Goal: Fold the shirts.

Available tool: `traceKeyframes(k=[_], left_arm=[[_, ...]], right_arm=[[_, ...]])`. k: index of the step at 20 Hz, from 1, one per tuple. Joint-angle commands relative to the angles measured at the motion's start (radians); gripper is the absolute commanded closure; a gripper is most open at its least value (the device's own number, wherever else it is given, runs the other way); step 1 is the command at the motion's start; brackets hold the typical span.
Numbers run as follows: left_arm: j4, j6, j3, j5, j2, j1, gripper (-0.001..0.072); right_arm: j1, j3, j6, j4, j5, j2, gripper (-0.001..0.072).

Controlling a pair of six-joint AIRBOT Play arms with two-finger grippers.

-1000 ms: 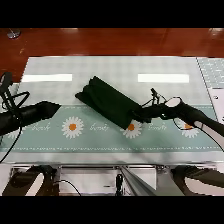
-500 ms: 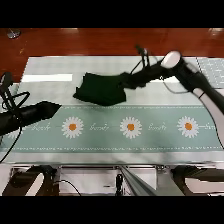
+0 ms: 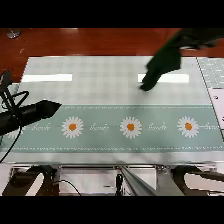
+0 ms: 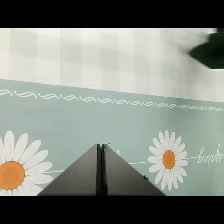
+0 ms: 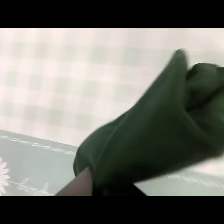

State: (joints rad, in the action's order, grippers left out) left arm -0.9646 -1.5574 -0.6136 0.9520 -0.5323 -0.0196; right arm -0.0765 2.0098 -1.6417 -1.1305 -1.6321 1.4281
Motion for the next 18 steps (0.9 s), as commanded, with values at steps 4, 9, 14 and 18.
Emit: traceKeyframes(k=[4,9,14,18], left_arm=[[0.005,0.0,0.0,0.001,0.0,0.0,0.0684],[0.006,0.0,0.0,0.0,0.0,0.0,0.0684],[0.016,0.0,0.0,0.01,0.0,0.0,0.0685],[0.017,0.001,0.0,0.0,-0.002,-0.001,0.0685]], right_arm=[[-0.441,-0.124,-0.026,-0.064,-0.224,-0.184,0.0684],[-0.816,-0.551,0.031,-0.286,-0.224,-0.459,0.0683],[-1.001,-0.901,-0.012,-0.562,-0.203,-0.675,0.0682],[-1.0,-0.926,-0.055,-0.608,-0.156,-0.654,0.0082]])
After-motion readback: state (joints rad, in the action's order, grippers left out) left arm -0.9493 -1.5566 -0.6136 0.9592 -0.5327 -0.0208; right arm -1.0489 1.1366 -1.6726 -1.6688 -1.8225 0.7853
